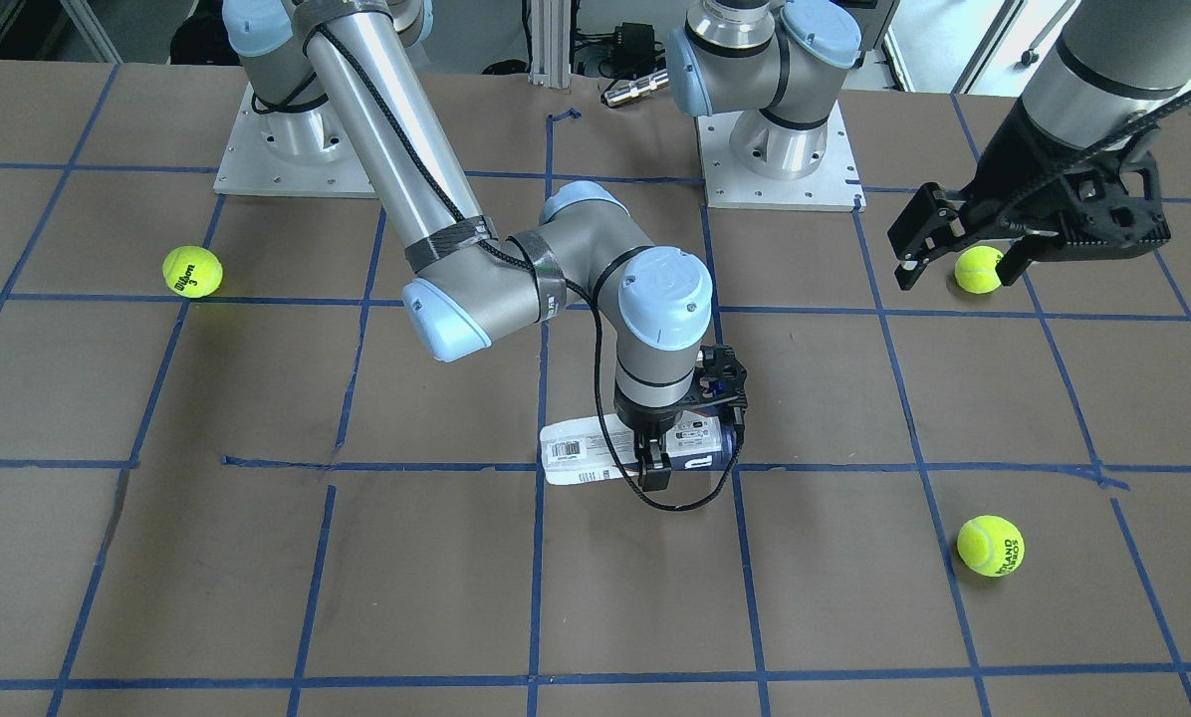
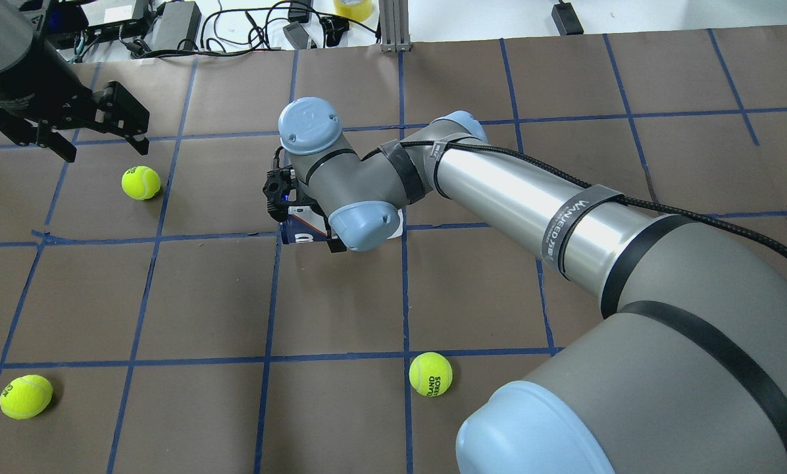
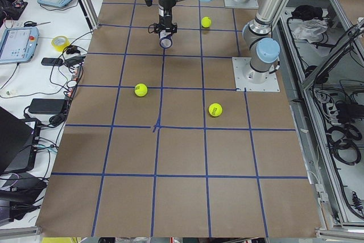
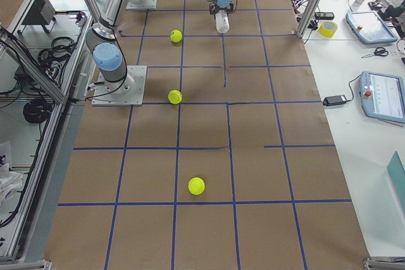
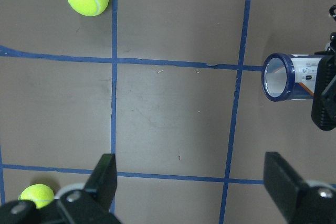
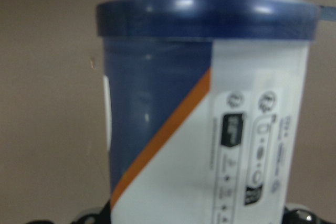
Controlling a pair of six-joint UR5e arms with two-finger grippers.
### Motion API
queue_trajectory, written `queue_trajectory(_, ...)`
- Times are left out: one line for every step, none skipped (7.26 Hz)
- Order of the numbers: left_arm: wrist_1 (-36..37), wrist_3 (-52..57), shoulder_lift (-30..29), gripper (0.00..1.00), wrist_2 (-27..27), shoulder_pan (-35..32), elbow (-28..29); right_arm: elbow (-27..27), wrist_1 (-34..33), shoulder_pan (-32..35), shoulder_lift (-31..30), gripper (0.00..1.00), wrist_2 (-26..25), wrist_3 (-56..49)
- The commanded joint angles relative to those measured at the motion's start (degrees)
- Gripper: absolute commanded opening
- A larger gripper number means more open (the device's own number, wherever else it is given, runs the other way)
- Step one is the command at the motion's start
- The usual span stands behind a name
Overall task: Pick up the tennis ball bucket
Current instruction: 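Carry the can with the right gripper toward the table center, tilting it, then lay the can on its side and open the right gripper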
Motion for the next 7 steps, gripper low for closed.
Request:
queue_trajectory(0.00,0.00,-0.08,1.00,-0.09,0.00,-0.05,0.78,-0.93,-0.48,-0.33,1.00,0.37,0.14)
queue_trajectory(0.00,-0.09,-0.26,1.00,-0.09,0.00,-0.05,0.87,-0.49,-1.62,-0.68,1.00,-0.07,0.14)
queue_trajectory(0.09,-0.09,-0.43,1.00,-0.09,0.00,0.12,0.70,-0.23,-3.02,-0.77,1.00,0.36,0.23)
queue_trajectory(0.35,-0.09,-0.52,1.00,-0.09,0.00,-0.05,0.70,0.04,-4.34,-3.04,1.00,0.80,0.31)
queue_trajectory(0.35,-0.09,-0.70,1.00,-0.09,0.00,-0.14,0.52,1.60,-6.27,-6.02,1.00,1.15,0.58)
queue_trajectory(0.35,0.00,-0.78,1.00,-0.18,-0.09,-0.05,0.52,4.23,-8.29,-9.27,1.00,2.90,0.84)
queue_trajectory(0.35,0.09,-0.70,1.00,-0.09,0.00,-0.14,0.61,7.82,-11.09,-12.43,1.00,3.09,1.97)
